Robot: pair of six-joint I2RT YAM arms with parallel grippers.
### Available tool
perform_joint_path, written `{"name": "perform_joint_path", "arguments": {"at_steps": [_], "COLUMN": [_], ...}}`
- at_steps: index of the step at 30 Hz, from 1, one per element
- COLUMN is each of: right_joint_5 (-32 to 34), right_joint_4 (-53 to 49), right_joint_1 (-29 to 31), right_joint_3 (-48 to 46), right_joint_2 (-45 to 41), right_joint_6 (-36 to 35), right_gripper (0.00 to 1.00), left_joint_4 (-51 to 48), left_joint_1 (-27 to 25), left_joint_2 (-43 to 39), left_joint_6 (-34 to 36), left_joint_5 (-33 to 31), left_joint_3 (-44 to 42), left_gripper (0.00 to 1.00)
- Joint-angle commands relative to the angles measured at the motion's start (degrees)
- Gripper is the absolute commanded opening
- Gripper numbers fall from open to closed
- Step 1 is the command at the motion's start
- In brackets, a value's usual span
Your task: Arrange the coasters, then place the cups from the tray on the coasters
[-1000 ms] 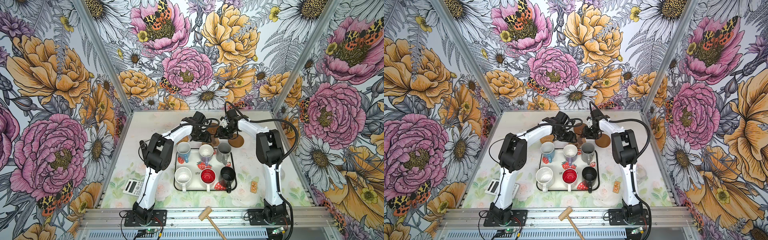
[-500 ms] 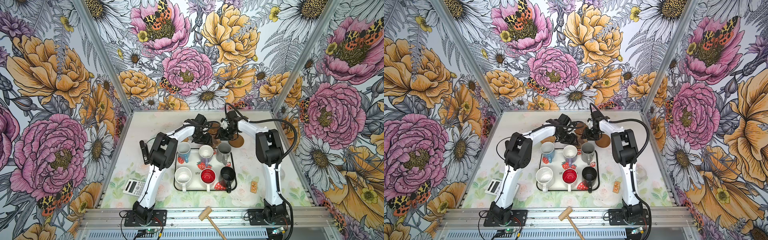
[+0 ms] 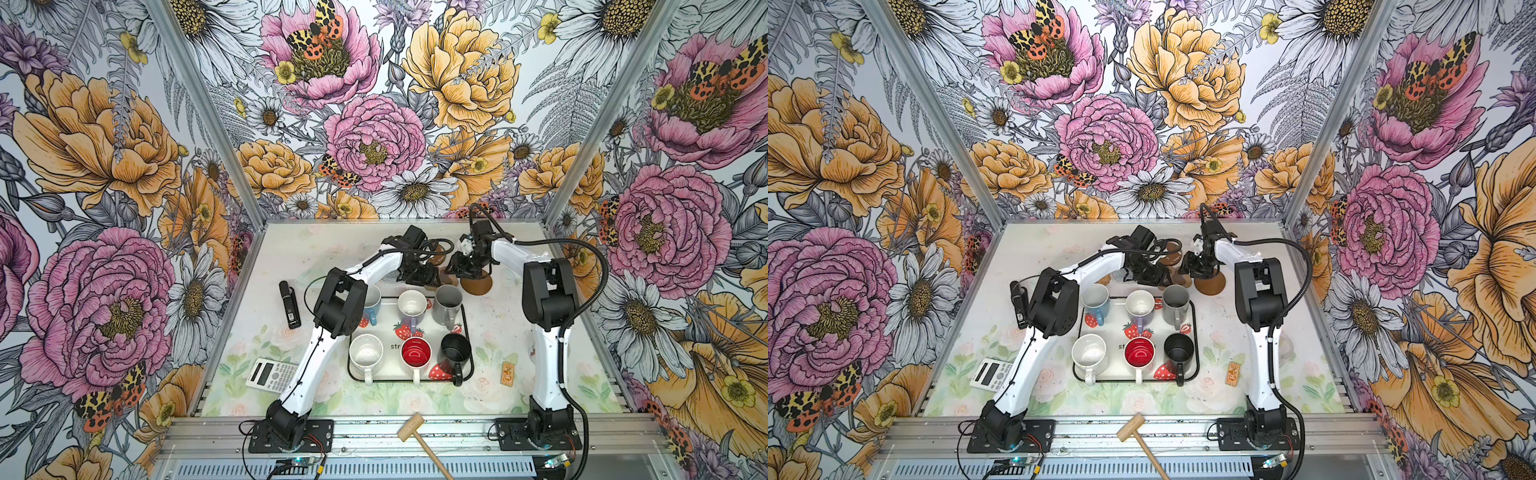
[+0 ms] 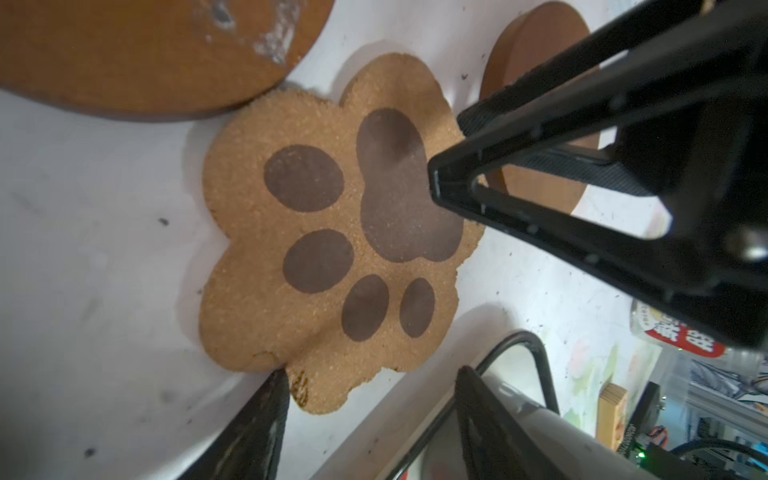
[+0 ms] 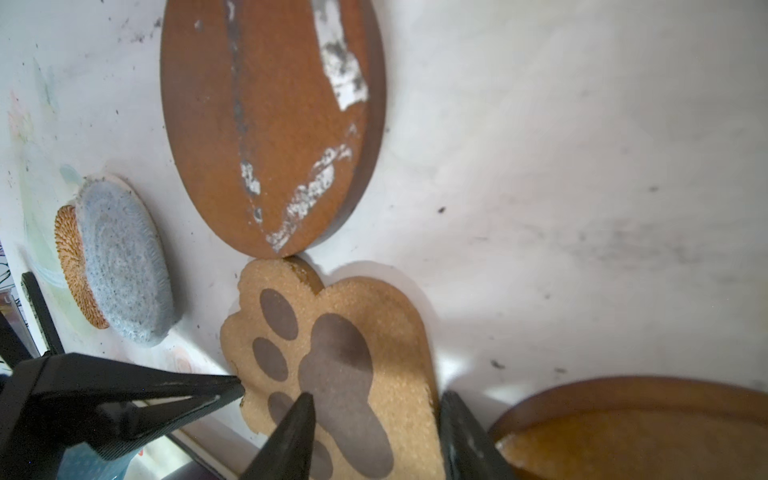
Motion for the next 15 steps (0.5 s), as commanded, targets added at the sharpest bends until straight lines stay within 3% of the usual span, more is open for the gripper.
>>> {"name": "perform_joint_path", "arguments": {"at_steps": [1, 15], "right_joint_5": [-1.15, -1.57], "right_joint_4": [-0.74, -0.54], "right_joint_1": [0.33, -3.96], "right_joint_3": [-1.31, 2.78], "right_joint_2": [-0.76, 2.24], "right_joint_6": [-0.72, -0.02], "right_gripper": [0.51, 0.51], "left_joint_4": [2.63, 4.25], "left_joint_1": [-2.07, -2.37], "left_joint_2": [5.18, 16.66], "left_joint_6": [-2.58, -9.83], "left_joint_5": [3.77, 6.56], "left_joint_3": [3.54, 23.54], "left_gripper": [0.65, 0.67]}}
